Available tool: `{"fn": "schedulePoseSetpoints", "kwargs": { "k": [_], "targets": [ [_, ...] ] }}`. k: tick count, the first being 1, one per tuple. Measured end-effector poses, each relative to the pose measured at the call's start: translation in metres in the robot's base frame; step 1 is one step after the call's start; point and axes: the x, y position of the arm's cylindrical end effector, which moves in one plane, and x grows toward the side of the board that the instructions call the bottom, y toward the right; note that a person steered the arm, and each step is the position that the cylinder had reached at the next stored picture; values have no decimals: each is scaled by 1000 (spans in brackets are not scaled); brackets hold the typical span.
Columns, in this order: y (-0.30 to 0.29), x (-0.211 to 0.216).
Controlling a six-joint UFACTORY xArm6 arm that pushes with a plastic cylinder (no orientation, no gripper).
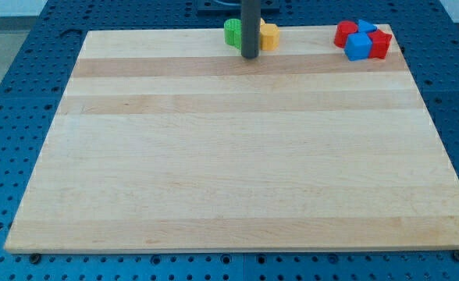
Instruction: Separate the blue triangle from a group of blocks
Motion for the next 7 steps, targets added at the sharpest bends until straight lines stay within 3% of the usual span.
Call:
{"fn": "schedulePoseSetpoints", "kwargs": {
  "k": [3,6,7],
  "targets": [
    [51,80],
    [209,77],
    [213,77]
  ]
}}
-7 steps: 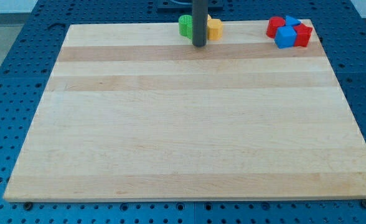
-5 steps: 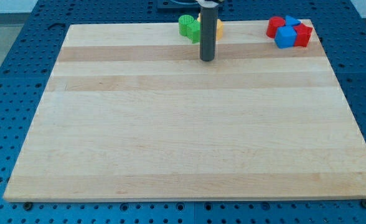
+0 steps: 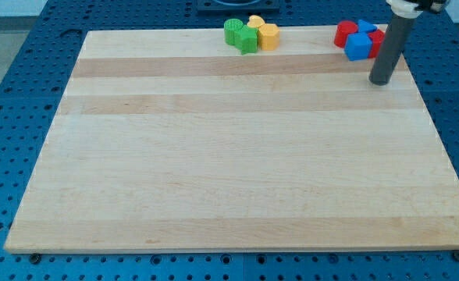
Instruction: Separate the blue triangle from a group of blocks
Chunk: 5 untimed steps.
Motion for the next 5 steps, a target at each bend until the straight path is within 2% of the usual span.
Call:
{"fn": "schedulePoseSetpoints", "kwargs": {
  "k": [1,2,3,4,5],
  "targets": [
    [7,0],
    [46,-4],
    [102,-31],
    [108,-45],
    [106,-94]
  ]
}}
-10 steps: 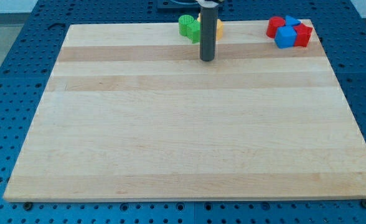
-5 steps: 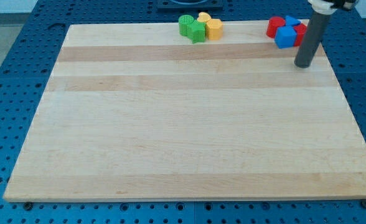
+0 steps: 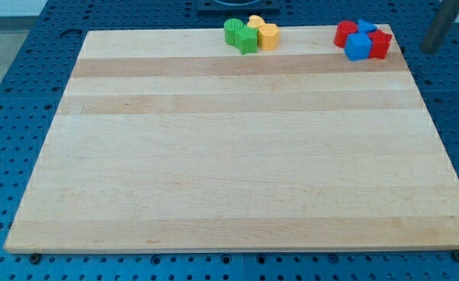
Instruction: Separate the blue triangle from a group of blocks
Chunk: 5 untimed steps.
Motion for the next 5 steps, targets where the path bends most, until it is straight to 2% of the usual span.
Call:
{"fn": "schedulePoseSetpoints", "kwargs": {
  "k": [1,2,4,5],
  "targets": [
    [-18,-39],
    [-53,-40],
    [-132,-33],
    [-154,-6]
  ]
}}
